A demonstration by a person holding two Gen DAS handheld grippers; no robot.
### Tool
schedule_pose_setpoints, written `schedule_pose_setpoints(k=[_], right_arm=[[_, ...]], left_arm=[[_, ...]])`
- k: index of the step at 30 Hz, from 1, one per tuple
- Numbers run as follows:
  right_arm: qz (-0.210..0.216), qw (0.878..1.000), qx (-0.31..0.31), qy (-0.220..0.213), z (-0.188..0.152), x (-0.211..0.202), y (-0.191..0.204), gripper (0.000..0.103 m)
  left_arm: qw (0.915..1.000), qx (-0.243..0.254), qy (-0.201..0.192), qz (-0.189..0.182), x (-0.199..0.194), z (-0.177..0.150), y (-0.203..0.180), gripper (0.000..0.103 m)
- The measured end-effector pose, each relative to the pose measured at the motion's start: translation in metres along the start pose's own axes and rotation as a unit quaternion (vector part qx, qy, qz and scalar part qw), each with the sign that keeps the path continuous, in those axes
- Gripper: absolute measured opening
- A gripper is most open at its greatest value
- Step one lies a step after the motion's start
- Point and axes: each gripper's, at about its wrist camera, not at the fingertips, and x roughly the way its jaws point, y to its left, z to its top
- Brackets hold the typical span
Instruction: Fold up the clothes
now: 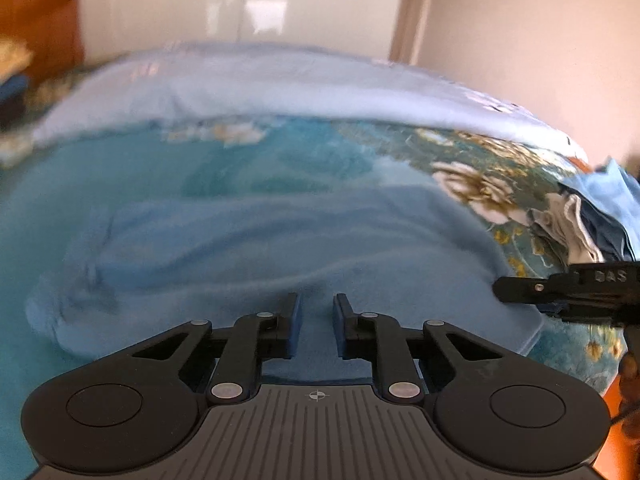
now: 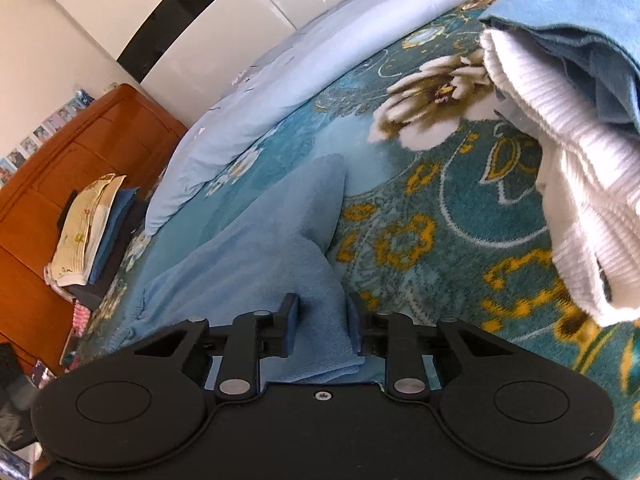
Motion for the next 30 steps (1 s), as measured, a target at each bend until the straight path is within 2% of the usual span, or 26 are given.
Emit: schedule_pose_setpoints(k=[4,8,16,22,23,24,29,30], right_arm=[[0.012,1.0,0.019,-0.007,0.001,-0.005,0.002,0.016],[0.02,0.999,0.017,-0.019,0.006,-0.013,0.016,0.014],[0.06,0.997,-0.042,-0.033,0.015,-0.023,0.078,0.012],[0.093,0.99,-0.1,-0.024,0.016,-0.014,0.136,0.012],[0.099,0.989,-0.108,-0.019,0.014,-0.011,0.145,0.012],[0.104,0.988,-0.115,-0.015,0.013,-0.008,0.155,0.012],[0.137,0.981,-0.139,0.013,0.004,0.019,0.196,0.01],[0.145,0.979,-0.141,0.019,0.001,0.025,0.203,0.007]], left_arm=[[0.9998,-0.017,0.007,-0.007,0.005,-0.003,0.006,0.015],[0.9992,-0.034,0.014,-0.013,0.009,-0.005,0.013,0.015],[0.9963,-0.077,0.019,-0.034,0.007,-0.008,0.029,0.015],[0.9922,-0.121,-0.025,-0.017,-0.028,-0.007,0.062,0.018],[0.9915,-0.127,-0.023,-0.017,-0.031,-0.006,0.07,0.024],[0.9903,-0.137,-0.02,-0.013,-0.033,-0.007,0.078,0.026],[0.9832,-0.179,-0.032,0.015,-0.05,-0.015,0.114,0.028],[0.9821,-0.185,-0.032,0.014,-0.052,-0.017,0.12,0.029]])
